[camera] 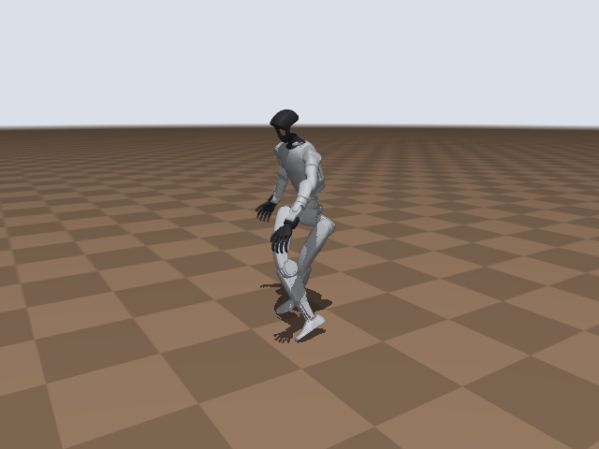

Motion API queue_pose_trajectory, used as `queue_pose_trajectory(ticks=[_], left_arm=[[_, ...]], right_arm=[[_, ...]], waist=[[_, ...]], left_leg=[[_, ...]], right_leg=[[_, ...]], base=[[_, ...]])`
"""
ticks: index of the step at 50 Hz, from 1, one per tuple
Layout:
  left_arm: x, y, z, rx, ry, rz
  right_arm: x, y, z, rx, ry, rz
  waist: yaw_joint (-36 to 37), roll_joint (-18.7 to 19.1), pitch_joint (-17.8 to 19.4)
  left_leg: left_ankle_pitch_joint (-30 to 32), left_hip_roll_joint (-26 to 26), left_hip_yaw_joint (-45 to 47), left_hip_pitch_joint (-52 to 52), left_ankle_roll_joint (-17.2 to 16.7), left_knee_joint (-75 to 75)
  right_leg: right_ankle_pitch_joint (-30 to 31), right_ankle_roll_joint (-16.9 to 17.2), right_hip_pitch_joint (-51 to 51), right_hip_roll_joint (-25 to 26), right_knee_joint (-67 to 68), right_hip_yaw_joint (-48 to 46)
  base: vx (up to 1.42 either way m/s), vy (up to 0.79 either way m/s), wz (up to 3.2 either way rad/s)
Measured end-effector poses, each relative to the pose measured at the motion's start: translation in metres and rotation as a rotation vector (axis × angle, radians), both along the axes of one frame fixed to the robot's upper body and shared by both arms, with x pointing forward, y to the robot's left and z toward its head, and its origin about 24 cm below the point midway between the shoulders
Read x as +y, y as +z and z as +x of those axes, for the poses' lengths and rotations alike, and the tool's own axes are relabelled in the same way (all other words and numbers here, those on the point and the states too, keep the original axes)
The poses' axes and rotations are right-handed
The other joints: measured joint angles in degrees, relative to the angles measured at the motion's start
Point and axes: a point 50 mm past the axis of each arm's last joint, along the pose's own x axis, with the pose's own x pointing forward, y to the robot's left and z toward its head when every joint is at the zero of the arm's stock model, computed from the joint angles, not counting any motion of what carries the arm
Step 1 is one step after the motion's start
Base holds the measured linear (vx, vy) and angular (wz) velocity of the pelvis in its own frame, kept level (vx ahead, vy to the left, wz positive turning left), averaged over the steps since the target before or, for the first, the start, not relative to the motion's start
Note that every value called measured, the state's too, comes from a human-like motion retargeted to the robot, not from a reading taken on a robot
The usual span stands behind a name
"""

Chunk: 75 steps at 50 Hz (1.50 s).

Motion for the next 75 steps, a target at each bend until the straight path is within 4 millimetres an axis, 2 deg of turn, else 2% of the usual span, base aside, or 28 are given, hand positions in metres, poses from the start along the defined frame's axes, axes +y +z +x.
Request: queue_pose_trajectory(ticks=[2,4,5,7,9,10,13,17,22,25,27,30,33,37,40,47,50,52,55,58,60,63,65,67,69,71,73,75], left_arm=[[-0.039,0.034,0.026,-0.214,-0.077,-0.037],[-0.091,0.068,0.043,-0.443,-0.206,-0.106],[-0.118,0.086,0.047,-0.558,-0.272,-0.155],[-0.145,0.092,0.040,-0.693,-0.341,-0.267],[-0.143,0.068,0.025,-0.720,-0.334,-0.342],[-0.137,0.050,0.015,-0.706,-0.310,-0.369],[-0.094,-0.032,-0.037,-0.489,-0.177,-0.459],[-0.035,-0.103,-0.129,-0.260,0.043,-0.526],[0.036,-0.132,-0.219,-0.056,0.305,-0.405],[0.075,-0.132,-0.252,0.008,0.456,-0.288],[0.090,-0.139,-0.272,0.035,0.575,-0.228],[0.092,-0.159,-0.290,0.037,0.766,-0.236],[0.085,-0.174,-0.290,0.062,0.865,-0.339],[0.081,-0.172,-0.270,0.034,0.849,-0.476],[0.076,-0.169,-0.266,-0.063,0.847,-0.548],[0.073,-0.178,-0.300,-0.003,0.892,-0.560],[0.068,-0.186,-0.294,0.113,0.850,-0.526],[0.060,-0.187,-0.270,0.162,0.756,-0.530],[0.044,-0.174,-0.210,0.176,0.521,-0.545],[0.028,-0.133,-0.143,0.084,0.233,-0.445],[0.013,-0.094,-0.101,-0.082,0.088,-0.383],[-0.016,-0.049,-0.066,-0.361,-0.014,-0.424],[-0.040,-0.035,-0.055,-0.470,-0.066,-0.529],[-0.066,-0.029,-0.047,-0.503,-0.137,-0.664],[-0.091,-0.020,-0.040,-0.524,-0.208,-0.795],[-0.114,-0.008,-0.034,-0.558,-0.262,-0.895],[-0.130,0.004,-0.032,-0.582,-0.315,-0.926],[-0.131,0.010,-0.035,-0.573,-0.356,-0.886]], right_arm=[[-0.018,-0.007,-0.061,0.093,-0.247,0.000],[-0.031,-0.004,-0.117,0.181,-0.465,-0.038],[-0.034,-0.002,-0.140,0.226,-0.546,-0.055],[-0.020,-0.009,-0.167,0.310,-0.618,-0.001],[-0.005,-0.020,-0.169,0.361,-0.597,0.072],[0.001,-0.025,-0.162,0.377,-0.564,0.101],[0.006,-0.031,-0.114,0.347,-0.407,0.106],[0.011,-0.019,-0.030,0.242,-0.095,-0.036],[0.012,0.021,0.054,0.060,0.166,-0.267],[0.008,0.055,0.090,-0.069,0.206,-0.440],[0.000,0.076,0.105,-0.133,0.194,-0.530],[-0.010,0.090,0.116,-0.171,0.132,-0.533],[0.002,0.065,0.107,-0.104,0.077,-0.380],[0.036,0.027,0.087,-0.025,0.091,-0.181],[0.060,0.014,0.078,-0.012,0.154,-0.130],[0.098,0.029,0.097,-0.147,0.506,-0.116],[0.105,0.046,0.118,-0.215,0.591,-0.197],[0.110,0.063,0.139,-0.267,0.673,-0.258],[0.117,0.097,0.178,-0.333,0.865,-0.370],[0.121,0.123,0.199,-0.367,1.035,-0.452],[0.111,0.136,0.203,-0.403,1.022,-0.476],[0.073,0.128,0.175,-0.433,0.774,-0.444],[0.035,0.110,0.133,-0.395,0.559,-0.406],[-0.005,0.087,0.077,-0.303,0.326,-0.347],[-0.039,0.066,0.008,-0.193,0.044,-0.274],[-0.060,0.048,-0.068,-0.088,-0.276,-0.190],[-0.063,0.036,-0.135,0.008,-0.543,-0.115],[-0.057,0.026,-0.176,0.114,-0.664,-0.054]], waist=[[-10.22,4.66,-0.15],[-17.82,7.43,0.53],[-19.92,8.29,1.06],[-18.53,7.72,-1.12],[-14.20,6.33,-2.96],[-12.07,5.39,-3.86],[-4.25,0.78,-6.90],[10.27,-7.88,-11.04],[27.90,-16.33,-11.40],[34.48,-16.09,-9.68],[35.19,-14.24,-8.41],[34.25,-12.11,-5.06],[36.33,-13.09,-3.30],[44.56,-12.63,-2.80],[47.47,-12.59,-3.58],[46.86,-13.95,-6.57],[46.99,-14.41,-5.14],[46.80,-13.89,-2.14],[44.55,-12.19,3.61],[38.42,-10.95,4.71],[31.55,-9.32,4.29],[18.88,-4.65,3.12],[10.88,-0.56,2.00],[4.70,1.96,-0.75],[0.44,1.27,-4.55],[-2.53,-2.18,-7.85],[-4.58,-4.69,-8.88],[-5.47,-3.41,-6.88]], left_leg=[[7.63,-2.28,-5.59,7.02,-6.82,-8.35],[12.56,-3.71,-2.80,11.34,-11.70,-7.46],[14.75,-4.02,2.96,12.42,-11.70,-4.85],[12.61,4.57,20.57,7.51,-10.84,15.89],[6.22,17.56,31.60,3.05,-5.36,39.64],[3.79,22.85,33.32,0.88,-2.35,49.64],[4.74,27.48,24.07,-7.10,-2.02,62.60],[1.08,34.22,15.41,-12.78,0.32,57.79],[-3.87,41.26,11.68,-9.20,-0.23,24.58],[-5.42,46.20,15.26,-1.73,-4.99,-1.28],[-2.31,46.09,13.03,-1.73,-8.12,-5.30],[-5.18,42.60,6.72,-9.87,-11.70,12.28],[-10.18,37.19,8.54,-13.40,-11.70,23.75],[-11.52,35.76,13.53,-7.37,-5.14,17.70],[-8.84,33.42,15.76,-3.01,0.05,8.38],[-8.47,29.71,17.73,1.67,2.26,0.35],[-10.80,27.40,19.63,1.25,3.45,5.02],[-12.69,26.05,21.35,0.69,4.29,10.37],[-15.25,24.00,23.44,0.23,5.12,17.64],[-16.08,20.50,23.17,-1.81,5.09,18.25],[-13.35,16.59,20.74,-2.59,4.63,13.28],[1.42,9.81,15.00,1.99,1.40,-3.58],[13.59,6.52,11.04,7.04,-3.82,-15.78],[18.58,3.97,12.24,9.97,-9.65,-20.51],[18.53,0.79,18.69,12.19,-11.38,-17.83],[15.37,-0.39,27.77,14.35,-9.03,-6.14],[10.78,5.38,35.33,14.95,-5.39,13.48],[5.74,16.46,36.20,13.11,-3.02,32.63]], right_leg=[[-9.44,-2.72,2.54,2.09,-8.43,8.14],[-19.38,-5.47,6.62,-1.25,-11.41,12.61],[-23.57,-6.67,8.22,-4.99,-9.13,13.10],[-28.51,-10.28,10.08,-11.29,-1.76,14.88],[-31.17,-11.31,11.37,-13.47,3.91,19.82],[-31.90,-11.27,12.28,-14.29,5.26,22.48],[-29.82,-10.22,19.39,-15.45,-1.41,32.01],[-22.12,-3.98,26.66,-21.29,-14.66,45.97],[-14.77,4.05,29.89,-31.77,-25.02,50.60],[-14.48,5.17,31.74,-34.94,-28.69,53.09],[-15.42,4.85,32.81,-38.52,-28.34,53.45],[-13.62,2.01,34.89,-44.35,-25.91,51.58],[-6.55,1.07,35.40,-50.03,-24.87,46.10],[-0.61,3.13,35.49,-44.76,-25.41,40.36],[-0.16,4.43,34.72,-37.67,-22.98,38.09],[-6.24,-1.44,30.60,-24.87,-18.31,33.19],[-10.44,-3.00,26.72,-21.47,-17.70,35.29],[-11.35,-4.18,24.33,-19.02,-18.18,38.08],[-10.65,-5.60,20.86,-15.56,-18.23,39.72],[-10.19,-5.99,14.46,-13.38,-15.77,32.32],[-9.96,-4.57,10.70,-11.94,-14.37,25.57],[-5.86,-1.57,9.83,-7.56,-15.12,15.24],[-3.46,-0.28,11.36,-3.65,-16.60,8.14],[-1.89,0.71,13.44,-0.78,-18.60,4.83],[-1.67,0.70,16.68,-0.68,-21.65,8.37],[-6.54,-1.17,21.30,-4.03,-25.25,17.84],[-16.57,-5.57,24.80,-9.69,-24.56,23.90],[-27.40,-11.10,24.31,-14.47,-15.01,23.94]], base=[[0.79,0.99,4.36],[0.91,1.11,3.68],[0.95,0.95,2.15],[1.02,0.49,0.45],[0.99,0.40,-1.30],[0.91,0.53,-1.83],[0.84,0.63,-2.34],[0.63,0.74,-2.79],[0.31,0.89,-2.38],[0.12,1.02,-1.36],[0.04,1.21,-0.21],[0.03,1.22,0.42],[0.12,1.05,0.00],[0.14,0.73,-0.70],[0.06,0.65,-0.16],[0.04,0.62,-0.10],[-0.07,0.63,-0.38],[-0.13,0.64,-0.39],[-0.16,0.66,-0.05],[-0.13,0.69,0.65],[-0.03,0.79,1.57],[0.13,0.93,2.11],[0.30,1.02,2.12],[0.42,1.02,1.92],[0.54,0.97,1.92],[0.66,0.89,1.98],[0.68,0.84,1.57],[0.58,0.83,0.56]])
